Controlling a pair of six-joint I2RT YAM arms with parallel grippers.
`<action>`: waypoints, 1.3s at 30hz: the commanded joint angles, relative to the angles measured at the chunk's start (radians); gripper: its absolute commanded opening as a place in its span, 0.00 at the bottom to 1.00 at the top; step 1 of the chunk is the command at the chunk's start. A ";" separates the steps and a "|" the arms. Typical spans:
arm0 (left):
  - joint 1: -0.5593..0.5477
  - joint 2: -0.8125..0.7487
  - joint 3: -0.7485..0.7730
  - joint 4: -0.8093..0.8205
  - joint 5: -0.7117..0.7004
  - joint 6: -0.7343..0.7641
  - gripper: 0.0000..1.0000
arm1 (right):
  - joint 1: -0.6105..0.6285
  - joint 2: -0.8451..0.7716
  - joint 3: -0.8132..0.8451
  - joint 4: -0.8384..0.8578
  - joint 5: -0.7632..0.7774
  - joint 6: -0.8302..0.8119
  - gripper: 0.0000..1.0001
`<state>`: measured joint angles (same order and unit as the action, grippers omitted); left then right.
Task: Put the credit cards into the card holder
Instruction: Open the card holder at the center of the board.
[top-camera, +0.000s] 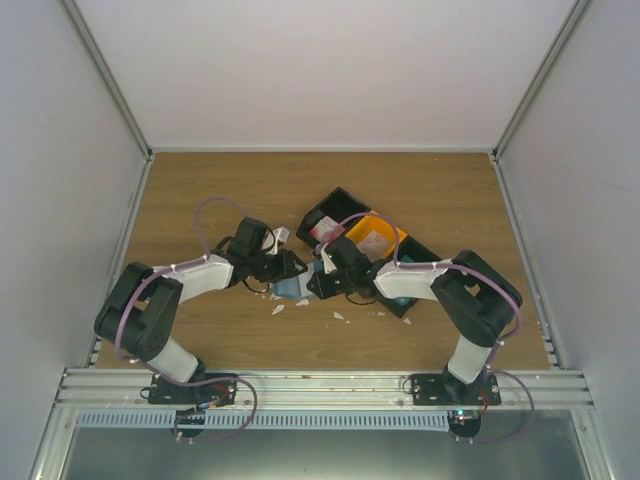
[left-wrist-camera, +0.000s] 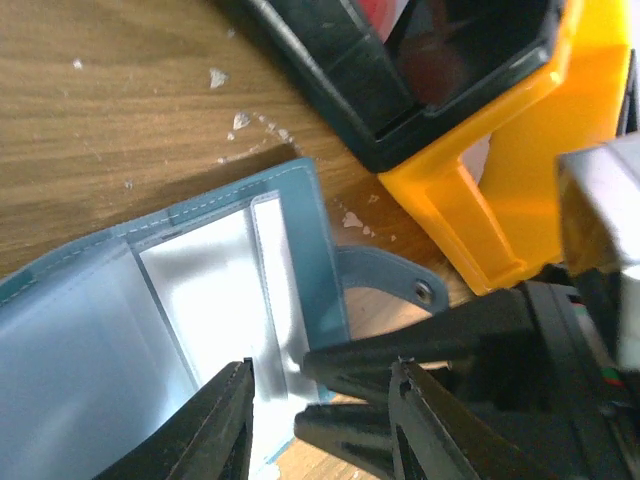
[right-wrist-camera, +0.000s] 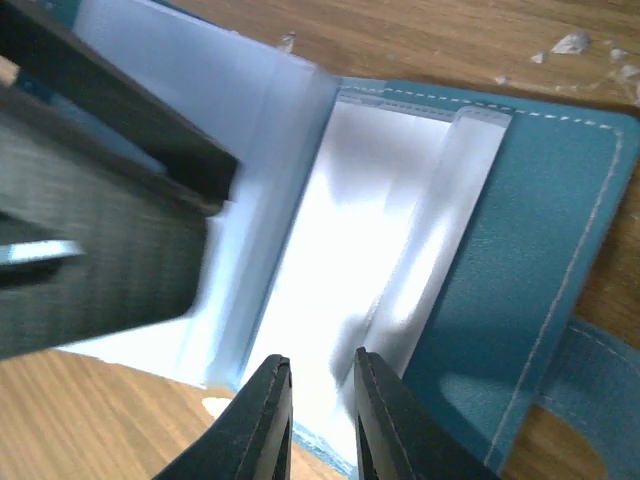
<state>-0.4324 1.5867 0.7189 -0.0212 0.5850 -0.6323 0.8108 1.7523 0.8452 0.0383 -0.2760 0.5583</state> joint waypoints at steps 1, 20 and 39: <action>-0.008 -0.078 -0.003 -0.078 -0.096 0.063 0.40 | 0.011 0.027 0.032 -0.026 0.084 0.033 0.23; 0.004 -0.176 -0.151 -0.151 -0.330 0.045 0.33 | 0.143 0.199 0.303 -0.385 0.415 0.018 0.51; 0.009 -0.246 -0.203 -0.100 -0.301 0.042 0.28 | 0.188 0.181 0.342 -0.421 0.444 0.022 0.56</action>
<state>-0.4290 1.3724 0.5194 -0.1108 0.2699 -0.6090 1.0161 1.9526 1.1839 -0.2665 0.2264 0.5903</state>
